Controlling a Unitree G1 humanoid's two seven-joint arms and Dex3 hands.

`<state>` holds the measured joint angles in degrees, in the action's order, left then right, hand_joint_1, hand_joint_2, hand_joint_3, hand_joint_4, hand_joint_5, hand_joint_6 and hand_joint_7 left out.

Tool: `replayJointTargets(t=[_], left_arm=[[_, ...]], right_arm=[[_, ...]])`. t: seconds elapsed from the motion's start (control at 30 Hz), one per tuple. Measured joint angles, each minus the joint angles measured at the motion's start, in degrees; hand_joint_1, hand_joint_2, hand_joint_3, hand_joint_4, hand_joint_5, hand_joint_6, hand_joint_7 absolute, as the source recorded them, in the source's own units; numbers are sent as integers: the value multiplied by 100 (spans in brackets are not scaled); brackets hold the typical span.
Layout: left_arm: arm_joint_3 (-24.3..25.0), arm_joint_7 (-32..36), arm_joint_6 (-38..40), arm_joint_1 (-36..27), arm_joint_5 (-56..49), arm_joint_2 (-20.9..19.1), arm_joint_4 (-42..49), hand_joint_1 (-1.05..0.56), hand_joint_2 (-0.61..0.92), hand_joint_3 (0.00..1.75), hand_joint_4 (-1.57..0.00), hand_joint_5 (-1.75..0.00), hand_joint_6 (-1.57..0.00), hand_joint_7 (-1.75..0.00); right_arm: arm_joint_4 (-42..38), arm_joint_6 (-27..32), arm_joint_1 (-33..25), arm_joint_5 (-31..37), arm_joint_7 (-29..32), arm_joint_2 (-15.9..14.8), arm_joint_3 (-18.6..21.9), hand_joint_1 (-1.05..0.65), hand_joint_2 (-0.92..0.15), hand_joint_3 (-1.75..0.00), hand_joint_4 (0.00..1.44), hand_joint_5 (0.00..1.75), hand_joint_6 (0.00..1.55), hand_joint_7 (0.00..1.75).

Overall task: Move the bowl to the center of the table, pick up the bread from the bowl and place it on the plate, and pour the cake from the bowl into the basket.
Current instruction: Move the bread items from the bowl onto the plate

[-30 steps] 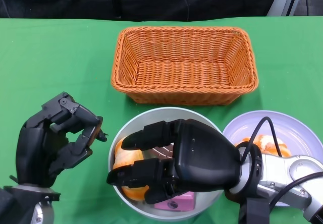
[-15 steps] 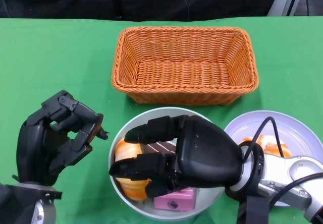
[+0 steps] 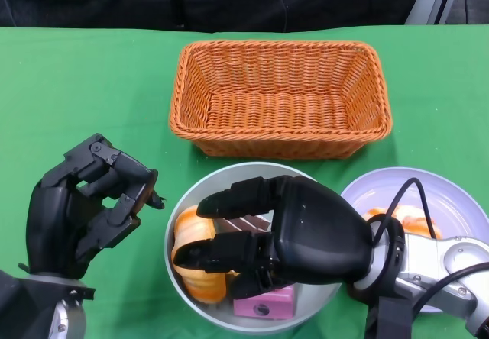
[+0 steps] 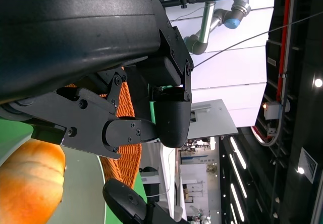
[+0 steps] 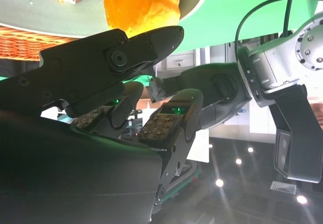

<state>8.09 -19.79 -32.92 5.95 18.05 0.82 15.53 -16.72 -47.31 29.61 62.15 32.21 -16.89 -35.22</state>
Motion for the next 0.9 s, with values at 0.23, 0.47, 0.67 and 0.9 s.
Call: replayJointTargets(t=[0.23, 0.47, 0.67, 0.9], left_arm=[[2, 8, 0, -1, -50, -6, 0, -17, 91, 36, -82, -148, -84, -125], [11, -23, -1, 0, -14, -45, 8, -17, 89, 36, -82, -147, -85, -121], [13, -94, 0, 0, -16, -123, 17, -14, 84, 51, -83, -145, -86, -117], [22, -212, 87, 0, 62, -243, -41, -13, 80, 56, -86, -145, -91, -113]], right_arm=[[-23, -24, -1, 2, 15, -30, -10, -58, -83, 0, 85, 1, 82, 1], [-39, -43, 0, 2, 11, -63, -94, -58, -85, -1, 86, 2, 83, 1], [-40, 19, -1, 20, 20, -82, -161, -57, -87, -1, 87, 2, 84, 1], [-75, 78, 0, 105, 62, -80, -180, -57, -85, 0, 87, 2, 84, 0]])
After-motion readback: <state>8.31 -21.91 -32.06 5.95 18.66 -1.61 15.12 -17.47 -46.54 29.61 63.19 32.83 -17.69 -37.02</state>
